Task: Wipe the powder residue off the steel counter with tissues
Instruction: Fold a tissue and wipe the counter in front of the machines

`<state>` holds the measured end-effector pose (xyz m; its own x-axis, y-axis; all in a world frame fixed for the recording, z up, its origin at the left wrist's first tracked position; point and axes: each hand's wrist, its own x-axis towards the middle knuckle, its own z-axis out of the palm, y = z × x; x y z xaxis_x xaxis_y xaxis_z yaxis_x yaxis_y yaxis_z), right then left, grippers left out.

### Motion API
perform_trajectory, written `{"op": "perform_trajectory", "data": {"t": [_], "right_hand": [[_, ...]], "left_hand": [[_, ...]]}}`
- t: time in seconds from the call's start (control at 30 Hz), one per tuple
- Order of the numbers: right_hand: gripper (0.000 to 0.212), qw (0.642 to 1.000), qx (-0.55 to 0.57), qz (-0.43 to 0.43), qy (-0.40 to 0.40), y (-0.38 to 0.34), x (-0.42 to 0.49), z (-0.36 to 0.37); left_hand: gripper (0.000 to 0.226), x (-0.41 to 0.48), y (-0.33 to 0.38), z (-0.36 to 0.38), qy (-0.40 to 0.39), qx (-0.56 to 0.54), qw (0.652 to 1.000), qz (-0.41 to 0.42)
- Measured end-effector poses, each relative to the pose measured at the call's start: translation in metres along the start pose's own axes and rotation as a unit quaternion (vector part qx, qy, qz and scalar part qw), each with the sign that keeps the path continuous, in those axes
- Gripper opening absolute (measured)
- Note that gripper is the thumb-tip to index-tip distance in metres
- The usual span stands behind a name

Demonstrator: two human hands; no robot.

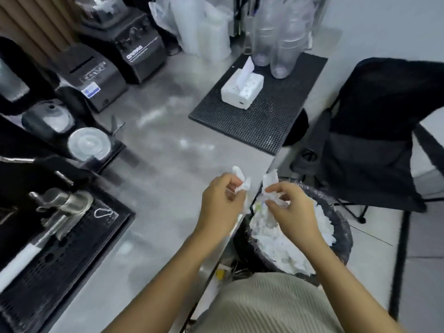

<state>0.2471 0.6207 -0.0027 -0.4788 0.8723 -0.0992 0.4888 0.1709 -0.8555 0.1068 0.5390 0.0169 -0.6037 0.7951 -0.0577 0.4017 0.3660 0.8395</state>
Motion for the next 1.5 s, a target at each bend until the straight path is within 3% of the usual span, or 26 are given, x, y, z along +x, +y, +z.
{"op": "perform_trajectory", "data": {"t": [0.17,0.27,0.37,0.43,0.6,0.8,1.13,1.5], "right_hand": [[0.022,0.988,-0.015,0.132,0.082,0.057,-0.005,-0.027],[0.03,0.979,-0.04,0.192,0.06,0.078,-0.009,-0.041],[0.042,0.967,-0.07,0.241,0.035,0.097,-0.014,-0.057],[0.042,0.963,-0.069,0.257,0.046,0.106,-0.017,-0.065],[0.038,0.965,-0.039,0.252,0.058,0.102,-0.019,-0.067],[0.021,0.985,0.007,0.166,0.052,0.058,-0.017,-0.051],[0.013,0.997,0.02,0.04,-0.064,-0.003,-0.031,0.01],[0.008,0.979,0.017,-0.02,-0.2,-0.056,-0.071,0.092]], "left_hand": [[0.011,-0.001,0.016,0.074,-0.091,0.018,0.993,0.072],[0.016,0.006,0.007,0.1,-0.172,0.054,0.982,0.047],[0.032,0.013,-0.003,0.11,-0.311,0.15,0.938,0.02],[0.03,0.014,-0.006,0.106,-0.339,0.159,0.927,0.009],[0.022,0.011,-0.012,0.092,-0.307,0.107,0.945,-0.021],[0.015,-0.005,-0.01,0.069,-0.259,0.012,0.965,-0.048],[0.011,-0.041,-0.023,0.005,-0.132,-0.108,0.982,-0.082],[0.014,-0.113,-0.088,-0.087,0.014,-0.152,0.978,-0.14]]}}
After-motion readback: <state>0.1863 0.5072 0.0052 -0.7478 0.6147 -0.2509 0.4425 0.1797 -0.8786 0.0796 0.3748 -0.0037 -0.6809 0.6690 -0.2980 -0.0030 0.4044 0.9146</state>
